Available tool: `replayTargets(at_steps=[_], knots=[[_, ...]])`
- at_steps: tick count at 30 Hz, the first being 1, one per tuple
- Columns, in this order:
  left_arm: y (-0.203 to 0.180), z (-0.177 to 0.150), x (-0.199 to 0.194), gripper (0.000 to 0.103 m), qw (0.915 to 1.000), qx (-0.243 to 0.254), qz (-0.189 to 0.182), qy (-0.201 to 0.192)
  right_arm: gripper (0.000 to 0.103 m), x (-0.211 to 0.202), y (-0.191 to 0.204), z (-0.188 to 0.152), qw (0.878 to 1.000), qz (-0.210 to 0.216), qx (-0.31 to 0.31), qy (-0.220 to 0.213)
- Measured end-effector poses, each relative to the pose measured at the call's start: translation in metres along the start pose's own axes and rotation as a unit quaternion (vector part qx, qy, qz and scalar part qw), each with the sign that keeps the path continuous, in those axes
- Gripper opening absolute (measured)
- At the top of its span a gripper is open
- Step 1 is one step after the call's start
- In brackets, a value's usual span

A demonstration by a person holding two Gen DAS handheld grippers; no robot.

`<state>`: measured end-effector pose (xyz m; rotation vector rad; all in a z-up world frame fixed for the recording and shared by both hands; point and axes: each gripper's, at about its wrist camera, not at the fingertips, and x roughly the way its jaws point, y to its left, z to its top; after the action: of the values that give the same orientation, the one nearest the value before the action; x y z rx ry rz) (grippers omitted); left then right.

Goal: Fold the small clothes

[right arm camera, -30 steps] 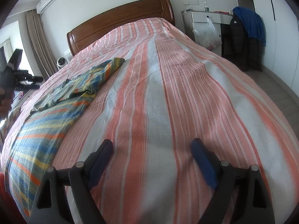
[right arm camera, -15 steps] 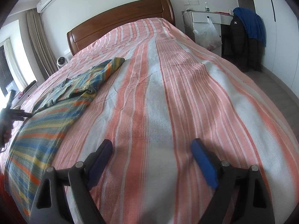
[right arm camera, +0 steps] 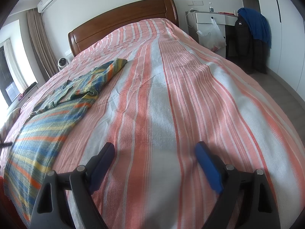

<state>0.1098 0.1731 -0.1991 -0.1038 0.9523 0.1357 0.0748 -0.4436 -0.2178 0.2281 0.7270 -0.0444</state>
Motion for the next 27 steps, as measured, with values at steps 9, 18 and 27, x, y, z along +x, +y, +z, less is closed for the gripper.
replayTargets(at_steps=[9, 18, 27], knots=[[0.0006, -0.0069, 0.0023, 0.103, 0.9995, 0.012, -0.007, -0.027, 0.086, 0.0017, 0.001, -0.0009, 1.0, -0.004, -0.001, 0.001], [-0.0006, -0.011, 0.0015, 0.103, 0.9993, 0.016, 0.0, -0.034, 0.086, 0.0018, 0.0011, -0.0009, 1.0, -0.004, -0.001, 0.001], [-0.001, -0.0107, 0.0019, 0.103, 0.9993, 0.016, 0.001, -0.034, 0.086, 0.0019, 0.0013, -0.001, 1.0, -0.004, -0.001, 0.001]])
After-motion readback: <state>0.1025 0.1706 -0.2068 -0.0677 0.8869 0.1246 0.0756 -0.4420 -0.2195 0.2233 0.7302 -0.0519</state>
